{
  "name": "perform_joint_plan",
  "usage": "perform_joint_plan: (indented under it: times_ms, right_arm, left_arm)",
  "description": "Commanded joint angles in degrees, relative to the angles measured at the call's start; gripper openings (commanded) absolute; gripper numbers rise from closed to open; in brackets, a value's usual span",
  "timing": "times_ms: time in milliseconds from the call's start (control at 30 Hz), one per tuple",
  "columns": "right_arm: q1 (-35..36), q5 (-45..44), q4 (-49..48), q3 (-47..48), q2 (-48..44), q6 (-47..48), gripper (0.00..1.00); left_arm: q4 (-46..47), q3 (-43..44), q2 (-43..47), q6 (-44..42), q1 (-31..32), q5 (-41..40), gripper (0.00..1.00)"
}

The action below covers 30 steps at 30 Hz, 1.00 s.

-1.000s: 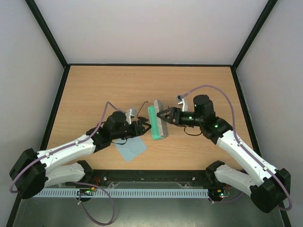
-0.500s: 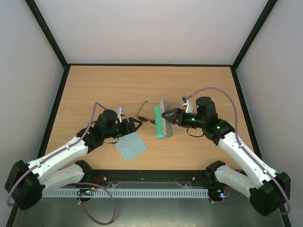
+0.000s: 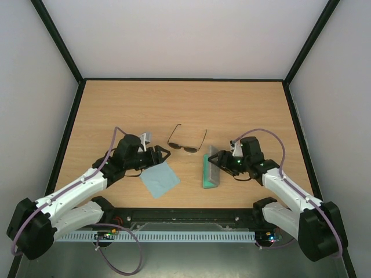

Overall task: Organize the sunglasses
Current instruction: Place the sunglasses case at the center of the board.

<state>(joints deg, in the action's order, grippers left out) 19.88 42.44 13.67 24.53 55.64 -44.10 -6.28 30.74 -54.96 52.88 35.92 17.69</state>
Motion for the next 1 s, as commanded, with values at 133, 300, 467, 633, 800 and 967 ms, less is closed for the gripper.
perform_joint_plan:
  times_ms: [133,300,467,633,800,967]
  right_arm:
    - [-0.6,-0.4,-6.4,0.0,5.0,2.2,0.62]
    - [-0.6,-3.2,-1.7,3.2,7.1,5.5,0.79]
    - [-0.6,-4.9,3.8,6.5,10.9,9.7,0.93]
    - [-0.6,-9.1,8.0,9.0,11.1,11.2,0.93]
    - [-0.4,-15.9,13.5,12.8,10.8,12.9,0.75]
    - [1.5,-20.5,16.2,16.7,13.1,13.2,0.64]
  left_arm:
    - [2.6,-1.8,-0.9,-0.6,-0.3,1.9,0.74]
    - [3.2,-2.5,-1.2,-0.4,-0.3,2.0,0.74]
    - [3.8,-2.5,-1.7,-0.3,-0.3,2.3,0.74]
    - [3.9,-2.1,-2.1,-0.4,-0.3,2.3,0.74]
    - [4.1,-2.1,-2.7,-0.5,-0.3,2.3,0.74]
    - [4.6,-1.7,-3.6,-0.5,-0.3,2.4,0.74]
